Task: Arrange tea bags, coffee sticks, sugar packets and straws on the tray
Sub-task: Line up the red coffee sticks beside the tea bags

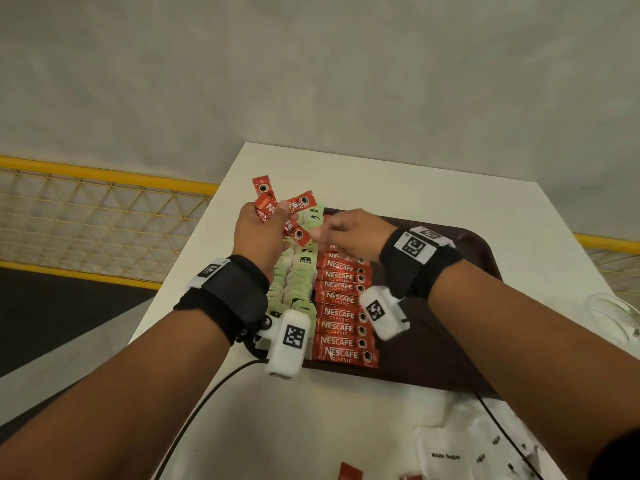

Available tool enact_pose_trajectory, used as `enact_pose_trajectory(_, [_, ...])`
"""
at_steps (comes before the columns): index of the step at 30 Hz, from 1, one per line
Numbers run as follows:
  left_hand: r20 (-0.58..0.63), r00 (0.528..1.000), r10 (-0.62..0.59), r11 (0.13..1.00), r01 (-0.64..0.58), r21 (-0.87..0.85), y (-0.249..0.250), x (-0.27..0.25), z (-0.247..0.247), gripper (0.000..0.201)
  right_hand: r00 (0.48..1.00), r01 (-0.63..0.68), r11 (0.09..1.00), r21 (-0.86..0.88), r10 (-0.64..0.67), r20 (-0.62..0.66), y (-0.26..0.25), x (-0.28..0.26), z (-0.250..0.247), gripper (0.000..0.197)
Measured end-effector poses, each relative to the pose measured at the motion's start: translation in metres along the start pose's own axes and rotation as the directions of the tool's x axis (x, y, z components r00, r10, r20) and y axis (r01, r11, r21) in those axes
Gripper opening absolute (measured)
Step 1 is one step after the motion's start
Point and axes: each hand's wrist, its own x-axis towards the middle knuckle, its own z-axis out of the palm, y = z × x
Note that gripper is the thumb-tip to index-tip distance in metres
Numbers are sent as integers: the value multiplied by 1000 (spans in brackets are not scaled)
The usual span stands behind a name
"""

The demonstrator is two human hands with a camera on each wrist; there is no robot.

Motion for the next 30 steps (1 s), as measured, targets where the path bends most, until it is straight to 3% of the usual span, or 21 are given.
enact_pose_trajectory(4, [43, 999, 14, 999, -12, -30, 5, -5, 7, 15, 998, 26, 978, 205, -15, -56, -1, 6, 9, 21])
enact_pose_trajectory(8, [38, 999, 2, 996, 1, -86, 9, -7, 6, 24, 994, 32, 874, 485, 22, -107, 6, 3, 2, 9])
enact_pose_trajectory(10, [25, 1000, -10, 991, 14, -133, 8, -4, 2, 23, 991, 10, 855, 519, 62, -122, 11, 1, -5, 7])
enact_pose_trajectory(15, [35, 997, -69, 985, 73, -157, 4, 7, -13, 20, 962, -103, 898, 428, 200, -187, 33, -4, -25, 12])
enact_pose_trajectory(18, [27, 996, -86, 986, 89, -138, 2, 7, -21, 18, 943, -237, 956, 175, 270, -193, 47, -4, -24, 16])
enact_pose_trajectory(23, [10, 994, -113, 987, 114, -112, -1, 7, -30, 18, 864, -481, 877, -3, 473, -170, 53, 3, -15, 26])
enact_pose_trajectory(27, [35, 992, -119, 987, 122, -106, -3, 6, -36, 21, 838, -545, 819, -180, 522, -160, 50, 10, -14, 45])
enact_pose_trajectory(30, [62, 992, -111, 990, 116, -79, -5, 1, -38, 22, 827, -561, 801, -211, 527, -196, 54, 18, -15, 49])
